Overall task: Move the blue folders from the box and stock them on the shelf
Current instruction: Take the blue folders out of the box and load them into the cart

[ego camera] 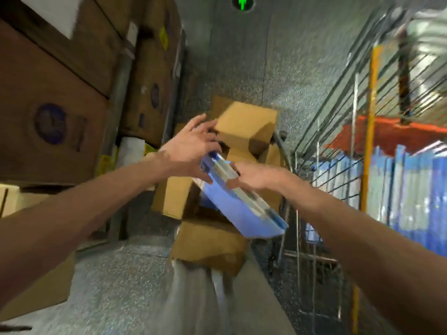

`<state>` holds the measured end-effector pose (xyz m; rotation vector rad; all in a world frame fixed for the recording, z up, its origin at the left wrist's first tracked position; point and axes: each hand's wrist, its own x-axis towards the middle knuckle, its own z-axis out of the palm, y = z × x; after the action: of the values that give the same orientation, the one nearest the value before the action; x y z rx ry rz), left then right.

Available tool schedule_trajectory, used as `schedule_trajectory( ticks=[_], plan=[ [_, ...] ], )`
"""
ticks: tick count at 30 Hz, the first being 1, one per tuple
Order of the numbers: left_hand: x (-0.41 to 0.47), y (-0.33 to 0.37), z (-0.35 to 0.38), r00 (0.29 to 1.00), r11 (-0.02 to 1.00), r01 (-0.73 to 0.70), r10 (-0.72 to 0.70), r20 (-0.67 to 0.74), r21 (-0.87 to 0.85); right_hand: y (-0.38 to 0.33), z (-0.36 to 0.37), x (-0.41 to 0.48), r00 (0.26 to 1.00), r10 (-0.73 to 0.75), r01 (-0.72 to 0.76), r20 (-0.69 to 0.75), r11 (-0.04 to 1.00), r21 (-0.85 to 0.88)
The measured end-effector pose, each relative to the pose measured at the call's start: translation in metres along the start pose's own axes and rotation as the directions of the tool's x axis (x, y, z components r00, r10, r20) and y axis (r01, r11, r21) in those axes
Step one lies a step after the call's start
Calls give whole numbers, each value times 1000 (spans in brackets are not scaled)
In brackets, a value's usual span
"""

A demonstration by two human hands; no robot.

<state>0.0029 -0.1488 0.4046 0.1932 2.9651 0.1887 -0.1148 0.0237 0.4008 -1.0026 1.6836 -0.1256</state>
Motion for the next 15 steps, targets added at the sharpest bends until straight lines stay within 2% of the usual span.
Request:
schedule_trajectory(
  ticks=[2, 4, 8, 10, 12, 13, 15],
  plan=[
    [-8, 10, -41, 998, 999, 47, -45, 46, -28, -29, -15, -34, 1000, 8, -7, 5, 994, -109],
    [-15, 21, -73, 979, 989, 146, -138, 152, -39, -50, -24, -60, 1000, -20, 20, -3, 986, -164],
    [-46, 35, -122, 985, 985, 161, -155, 73, -70, -91, -31, -121, 988, -28, -16, -153, 961, -277],
    [-64, 41, -137, 988, 981, 157, -156, 14, -113, -105, -24, -145, 955, -19, -77, -295, 947, -313],
    [-78, 45, -149, 978, 968, 189, -200, -54, -167, -117, -17, -163, 882, -54, -139, -469, 920, -367],
    [-88, 47, -155, 967, 957, 215, -236, -96, -192, -124, -11, -174, 816, -80, -187, -573, 900, -393],
    [-102, 49, -165, 938, 931, 287, -320, -130, -225, -133, -3, -193, 624, -140, -291, -769, 871, -395]
  ],
)
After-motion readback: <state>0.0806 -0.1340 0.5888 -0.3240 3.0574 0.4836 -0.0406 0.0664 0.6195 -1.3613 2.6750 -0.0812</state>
